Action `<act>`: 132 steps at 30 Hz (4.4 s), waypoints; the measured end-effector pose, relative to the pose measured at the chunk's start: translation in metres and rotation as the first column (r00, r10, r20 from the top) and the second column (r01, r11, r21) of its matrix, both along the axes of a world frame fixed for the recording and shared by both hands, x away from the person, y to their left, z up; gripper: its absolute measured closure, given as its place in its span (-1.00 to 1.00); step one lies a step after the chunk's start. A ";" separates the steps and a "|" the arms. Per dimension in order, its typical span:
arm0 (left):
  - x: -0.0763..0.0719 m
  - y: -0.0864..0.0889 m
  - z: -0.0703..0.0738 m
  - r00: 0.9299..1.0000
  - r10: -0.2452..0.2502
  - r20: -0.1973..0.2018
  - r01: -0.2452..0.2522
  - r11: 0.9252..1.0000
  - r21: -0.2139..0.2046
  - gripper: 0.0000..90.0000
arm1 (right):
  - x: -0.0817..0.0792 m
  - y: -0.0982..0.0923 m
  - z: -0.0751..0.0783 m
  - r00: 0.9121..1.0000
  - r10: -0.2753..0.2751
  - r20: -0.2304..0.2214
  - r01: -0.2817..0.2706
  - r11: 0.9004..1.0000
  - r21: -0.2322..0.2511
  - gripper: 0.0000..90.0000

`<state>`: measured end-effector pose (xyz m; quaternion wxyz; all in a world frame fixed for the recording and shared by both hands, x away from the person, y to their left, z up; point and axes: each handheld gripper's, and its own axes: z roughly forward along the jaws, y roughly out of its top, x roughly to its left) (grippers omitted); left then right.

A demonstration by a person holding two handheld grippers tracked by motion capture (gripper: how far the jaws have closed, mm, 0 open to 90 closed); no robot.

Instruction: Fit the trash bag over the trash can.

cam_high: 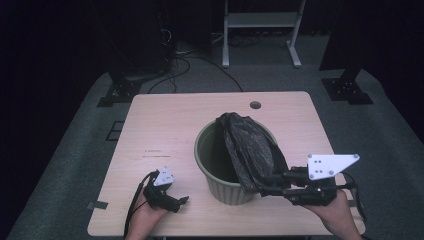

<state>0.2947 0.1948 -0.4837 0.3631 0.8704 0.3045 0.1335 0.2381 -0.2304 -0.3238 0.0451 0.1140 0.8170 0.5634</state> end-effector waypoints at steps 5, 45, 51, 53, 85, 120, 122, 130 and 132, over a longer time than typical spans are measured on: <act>0.000 0.002 0.000 1.000 -0.006 -0.006 0.005 1.000 -0.010 -1.00 | 0.007 -0.001 0.002 1.000 -0.020 -0.011 0.021 0.999 0.034 1.00; -0.020 -0.034 0.170 0.939 -0.226 0.258 0.304 0.896 -0.322 -0.64 | 0.101 0.033 0.032 0.988 -0.149 -0.045 0.153 0.984 0.096 1.00; -0.004 -0.054 0.183 0.928 -0.264 0.263 0.345 0.876 -0.338 -0.48 | 0.100 0.042 0.029 0.991 -0.128 -0.038 0.131 0.988 0.083 1.00; -0.001 -0.057 0.185 0.925 -0.273 0.263 0.354 0.870 -0.344 -0.38 | 0.099 0.042 0.028 0.992 -0.123 -0.033 0.125 0.989 0.080 1.00; 0.031 -0.121 0.198 0.824 -0.434 0.364 0.529 0.820 -0.218 0.82 | 0.097 0.037 0.027 0.994 -0.106 -0.039 0.109 0.991 0.077 1.00; 0.029 -0.127 0.191 0.801 -0.468 0.375 0.566 0.795 -0.218 0.34 | 0.097 0.025 0.027 0.991 -0.127 -0.043 0.131 0.987 0.096 1.00; 0.030 -0.129 0.190 0.801 -0.463 0.378 0.562 0.800 -0.210 0.39 | 0.097 0.026 0.027 0.991 -0.126 -0.044 0.130 0.987 0.096 1.00; 0.032 -0.132 0.191 0.809 -0.459 0.368 0.545 0.821 -0.173 1.00 | 0.096 0.025 0.028 0.991 -0.125 -0.042 0.129 0.987 0.096 1.00; 0.033 -0.133 0.192 0.817 -0.447 0.365 0.531 0.831 -0.169 1.00 | 0.095 0.023 0.029 0.991 -0.129 -0.037 0.132 0.987 0.096 0.89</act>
